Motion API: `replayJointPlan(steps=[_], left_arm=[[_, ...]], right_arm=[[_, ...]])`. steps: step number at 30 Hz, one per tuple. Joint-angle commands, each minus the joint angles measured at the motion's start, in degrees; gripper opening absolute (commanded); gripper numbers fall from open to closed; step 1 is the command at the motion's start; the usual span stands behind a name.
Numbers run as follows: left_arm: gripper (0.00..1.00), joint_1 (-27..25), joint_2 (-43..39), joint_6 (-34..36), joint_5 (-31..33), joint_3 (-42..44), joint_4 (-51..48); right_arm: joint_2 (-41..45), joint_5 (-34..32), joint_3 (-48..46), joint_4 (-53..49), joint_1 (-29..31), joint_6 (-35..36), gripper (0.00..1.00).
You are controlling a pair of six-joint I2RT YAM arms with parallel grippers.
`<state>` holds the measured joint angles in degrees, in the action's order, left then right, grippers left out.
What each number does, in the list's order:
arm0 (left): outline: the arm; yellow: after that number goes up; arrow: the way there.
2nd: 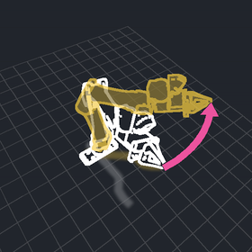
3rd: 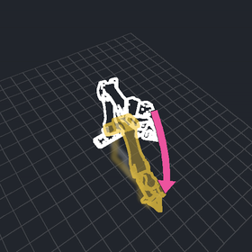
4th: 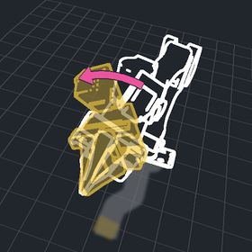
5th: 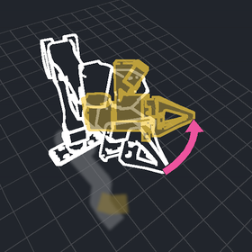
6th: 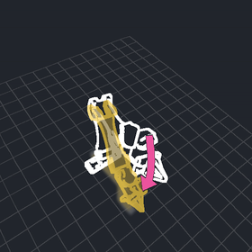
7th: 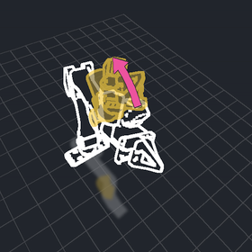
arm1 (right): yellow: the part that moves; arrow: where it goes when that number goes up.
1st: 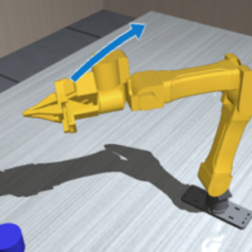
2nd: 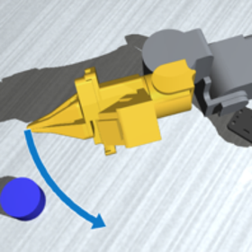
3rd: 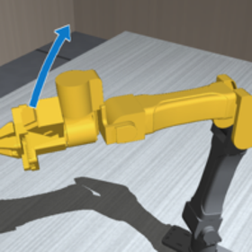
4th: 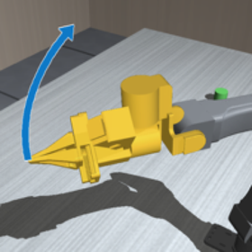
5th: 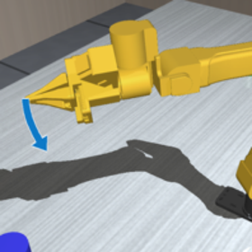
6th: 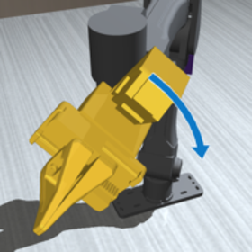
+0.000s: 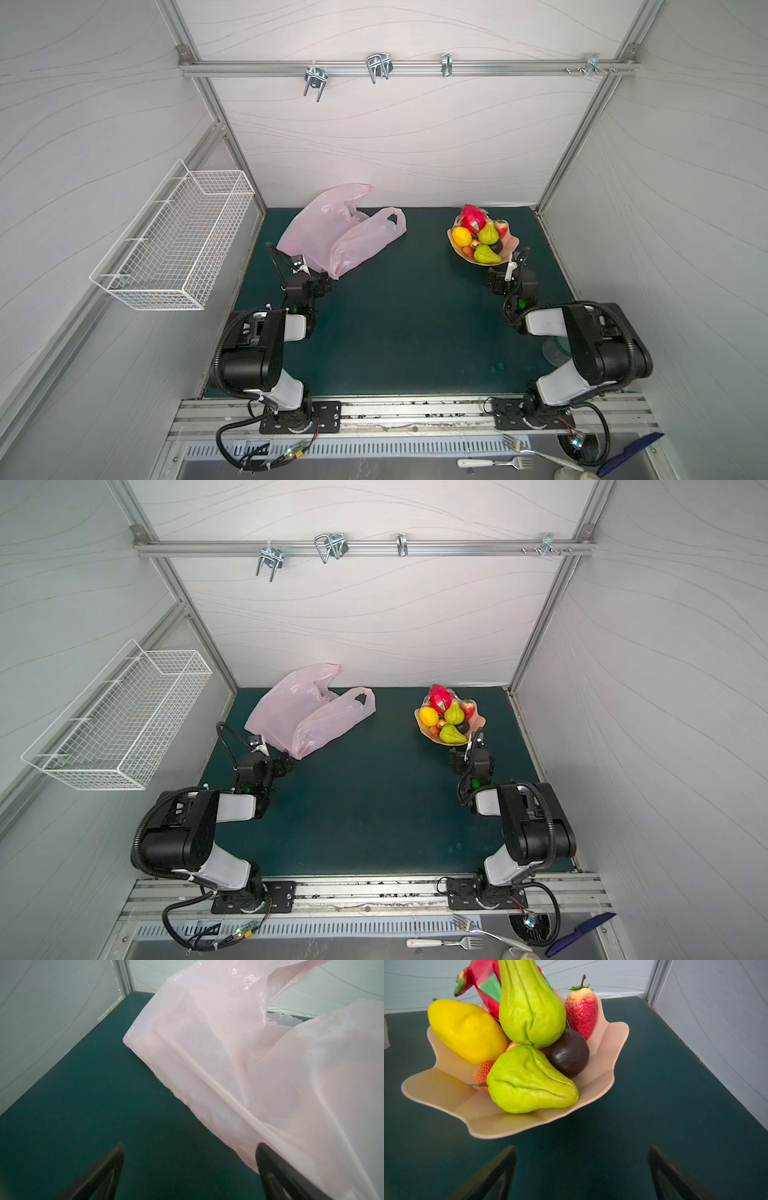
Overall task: Place the fruits into the plastic bag
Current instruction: 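Raise both grippers from the rest pose toward the bag and bowl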
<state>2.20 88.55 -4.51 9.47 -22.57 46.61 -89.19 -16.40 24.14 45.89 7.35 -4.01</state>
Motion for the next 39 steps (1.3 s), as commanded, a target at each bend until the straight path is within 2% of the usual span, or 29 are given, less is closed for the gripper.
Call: replayJointPlan(steps=[1, 33, 36, 39], left_arm=[[1.00, -0.2, 0.0, 0.5, 0.3, -0.9, 2.4], [1.00, -0.2, 0.0, 0.5, 0.4, -0.8, 2.5], [1.00, -0.2, -0.3, 1.0, -1.1, -0.9, 3.0], [1.00, -0.2, -3.8, 2.2, -3.6, -2.6, -3.2]], right_arm=[[-0.4, 0.1, -0.1, 1.4, -0.1, 1.0, 0.99], [-0.4, 0.2, 0.0, 1.2, -0.2, 1.0, 0.99], [-0.2, 0.2, -0.3, 2.0, -0.1, 1.2, 0.99], [2.5, 0.7, -0.3, 0.5, 0.9, 3.3, 0.99]])
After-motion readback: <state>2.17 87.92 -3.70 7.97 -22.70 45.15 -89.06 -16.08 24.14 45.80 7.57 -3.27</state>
